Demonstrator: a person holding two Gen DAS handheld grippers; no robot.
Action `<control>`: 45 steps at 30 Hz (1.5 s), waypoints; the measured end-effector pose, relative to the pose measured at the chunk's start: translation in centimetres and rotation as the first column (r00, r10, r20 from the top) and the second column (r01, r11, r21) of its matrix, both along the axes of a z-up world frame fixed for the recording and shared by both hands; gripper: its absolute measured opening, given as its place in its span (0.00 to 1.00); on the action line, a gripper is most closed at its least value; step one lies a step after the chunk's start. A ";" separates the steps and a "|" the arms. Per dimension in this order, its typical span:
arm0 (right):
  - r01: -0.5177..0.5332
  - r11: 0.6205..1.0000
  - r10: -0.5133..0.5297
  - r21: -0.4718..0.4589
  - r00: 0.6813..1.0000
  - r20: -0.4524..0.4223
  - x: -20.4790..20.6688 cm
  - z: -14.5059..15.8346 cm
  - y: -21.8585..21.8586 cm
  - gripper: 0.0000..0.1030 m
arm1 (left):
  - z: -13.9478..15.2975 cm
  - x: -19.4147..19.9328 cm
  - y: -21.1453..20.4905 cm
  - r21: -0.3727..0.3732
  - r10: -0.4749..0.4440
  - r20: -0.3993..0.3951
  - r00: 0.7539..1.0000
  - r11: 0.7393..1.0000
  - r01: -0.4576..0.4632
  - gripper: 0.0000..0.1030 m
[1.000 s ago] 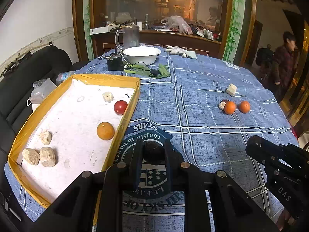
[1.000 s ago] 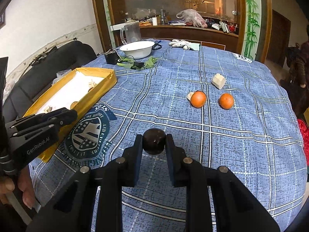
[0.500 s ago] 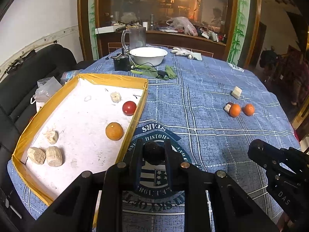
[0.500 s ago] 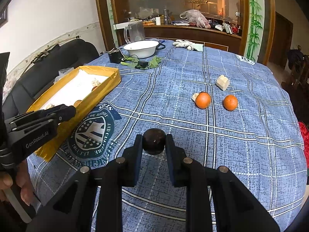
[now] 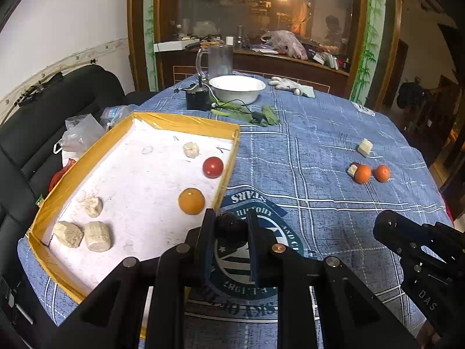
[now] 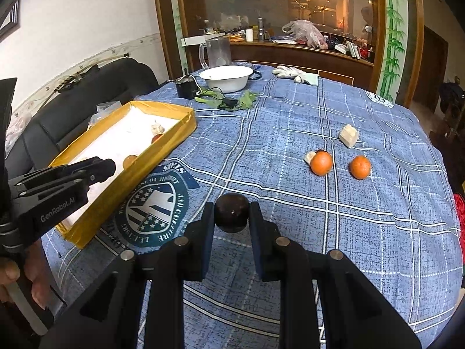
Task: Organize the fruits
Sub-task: 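Lift and carry both dark balls toward the yellow tray, then lower both dark balls into the tray and open both tools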
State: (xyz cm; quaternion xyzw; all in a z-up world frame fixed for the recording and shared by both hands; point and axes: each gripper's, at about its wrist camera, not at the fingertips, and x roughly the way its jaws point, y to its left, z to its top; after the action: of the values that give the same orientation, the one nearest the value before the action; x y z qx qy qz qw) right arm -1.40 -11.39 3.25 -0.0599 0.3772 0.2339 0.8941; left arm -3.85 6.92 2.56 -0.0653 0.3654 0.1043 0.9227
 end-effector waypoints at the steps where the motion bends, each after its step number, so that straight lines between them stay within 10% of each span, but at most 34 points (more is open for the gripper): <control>1: -0.005 1.000 0.005 0.001 1.000 0.001 0.0 0.0 0.1 0.25 | 0.1 -0.1 0.3 0.000 0.007 0.001 1.000 1.000 -0.007 0.19; 45: -0.212 0.977 0.214 0.031 0.974 -0.077 11.4 -2.4 19.1 0.25 | -1.7 3.5 17.3 0.030 0.355 -0.090 0.931 0.935 -0.354 0.19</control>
State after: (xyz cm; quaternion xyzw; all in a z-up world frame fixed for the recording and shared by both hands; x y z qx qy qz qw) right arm 10.00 7.69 0.80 -0.0804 0.4014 0.3348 0.8487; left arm -0.33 24.27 0.81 -0.1191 0.3900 0.2743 0.8709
